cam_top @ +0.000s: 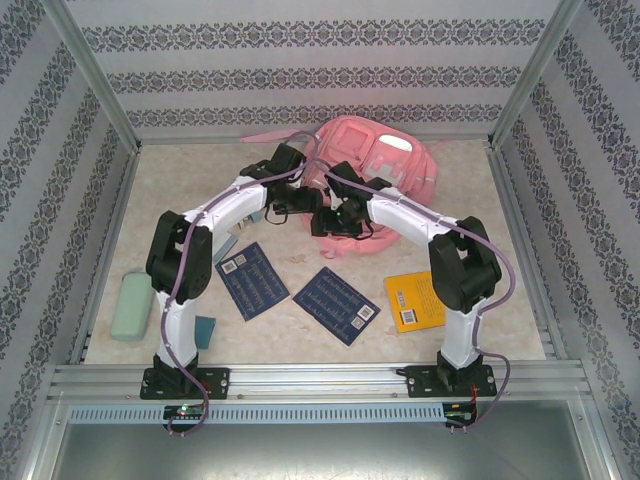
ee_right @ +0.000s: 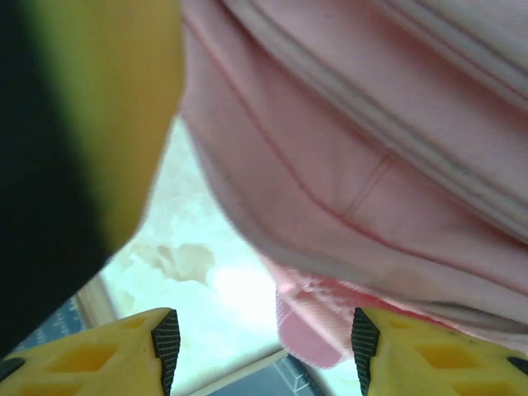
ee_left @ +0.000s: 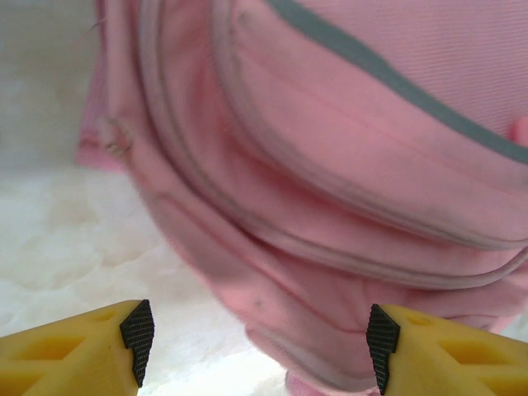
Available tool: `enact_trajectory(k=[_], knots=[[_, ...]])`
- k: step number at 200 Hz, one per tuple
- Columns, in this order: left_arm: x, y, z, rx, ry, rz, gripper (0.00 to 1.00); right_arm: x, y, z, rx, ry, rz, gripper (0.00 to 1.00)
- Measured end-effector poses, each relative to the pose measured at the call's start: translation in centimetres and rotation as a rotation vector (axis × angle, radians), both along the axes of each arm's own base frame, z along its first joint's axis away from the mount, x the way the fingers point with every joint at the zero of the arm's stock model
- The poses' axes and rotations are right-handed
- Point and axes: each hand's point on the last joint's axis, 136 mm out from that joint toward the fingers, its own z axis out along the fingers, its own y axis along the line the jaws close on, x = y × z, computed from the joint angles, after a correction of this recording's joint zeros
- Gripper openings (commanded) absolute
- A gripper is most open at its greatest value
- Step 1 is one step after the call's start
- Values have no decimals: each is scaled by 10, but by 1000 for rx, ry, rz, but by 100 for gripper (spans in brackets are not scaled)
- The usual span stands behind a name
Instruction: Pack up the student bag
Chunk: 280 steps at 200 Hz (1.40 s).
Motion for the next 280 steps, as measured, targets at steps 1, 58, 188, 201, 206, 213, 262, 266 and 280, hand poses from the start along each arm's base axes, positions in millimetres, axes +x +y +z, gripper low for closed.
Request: enact_trajectory(k=[1, 58, 188, 201, 206, 213, 262, 266, 280], knots=[[0, 0, 0, 1, -1, 2, 71, 0, 0, 0, 0, 0, 1, 60], [-26, 50, 46, -27, -98, 158, 72, 15, -44, 52, -74, -206, 41, 59], [-99, 88, 30, -49, -55, 248, 72, 78, -81, -36, -575, -253, 270, 48], [-100, 88, 30, -50, -54, 249, 72, 79, -81, -39, -567, -240, 269, 25], [-100, 88, 30, -50, -54, 249, 72, 78, -81, -40, -562, -233, 267, 18], [-100, 88, 29, -50, -52, 250, 72, 77, -80, -41, -558, -228, 263, 11], [-101, 86, 17, -53, -29, 249, 72, 66, -66, -44, -436, -191, 199, 0], [-100, 85, 16, -54, -27, 249, 72, 63, -63, -44, -421, -185, 192, 0], [-99, 85, 13, -54, -22, 249, 72, 55, -50, -43, -377, -167, 178, 0]])
